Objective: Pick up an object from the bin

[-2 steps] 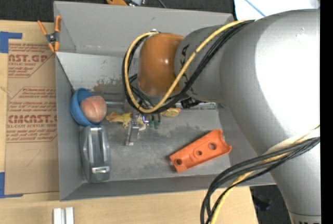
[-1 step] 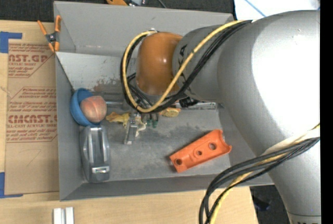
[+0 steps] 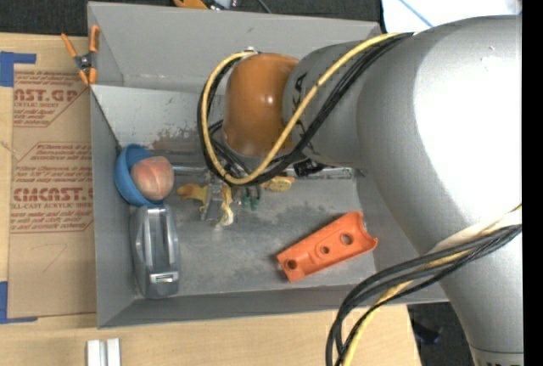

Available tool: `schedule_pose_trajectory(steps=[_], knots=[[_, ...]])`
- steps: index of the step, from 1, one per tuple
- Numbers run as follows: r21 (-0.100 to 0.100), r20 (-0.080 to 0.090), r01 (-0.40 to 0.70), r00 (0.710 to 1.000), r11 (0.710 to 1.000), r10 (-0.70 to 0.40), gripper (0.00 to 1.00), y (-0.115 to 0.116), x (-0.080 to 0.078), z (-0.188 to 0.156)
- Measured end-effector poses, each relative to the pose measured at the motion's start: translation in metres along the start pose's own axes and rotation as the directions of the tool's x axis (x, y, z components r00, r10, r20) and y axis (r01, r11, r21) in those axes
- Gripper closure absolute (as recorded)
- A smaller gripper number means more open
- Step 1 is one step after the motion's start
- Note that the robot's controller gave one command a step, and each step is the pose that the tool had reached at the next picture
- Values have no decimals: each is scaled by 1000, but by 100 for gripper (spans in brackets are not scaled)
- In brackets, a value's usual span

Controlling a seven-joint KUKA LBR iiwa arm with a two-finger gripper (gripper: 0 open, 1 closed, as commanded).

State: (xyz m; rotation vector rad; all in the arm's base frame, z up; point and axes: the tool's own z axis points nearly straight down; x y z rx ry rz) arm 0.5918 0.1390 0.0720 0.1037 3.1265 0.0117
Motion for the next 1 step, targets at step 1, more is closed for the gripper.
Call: schedule_pose_trajectory(steps=[1], knots=[[0,0,0,1000,1000,0,100,0,0,0]])
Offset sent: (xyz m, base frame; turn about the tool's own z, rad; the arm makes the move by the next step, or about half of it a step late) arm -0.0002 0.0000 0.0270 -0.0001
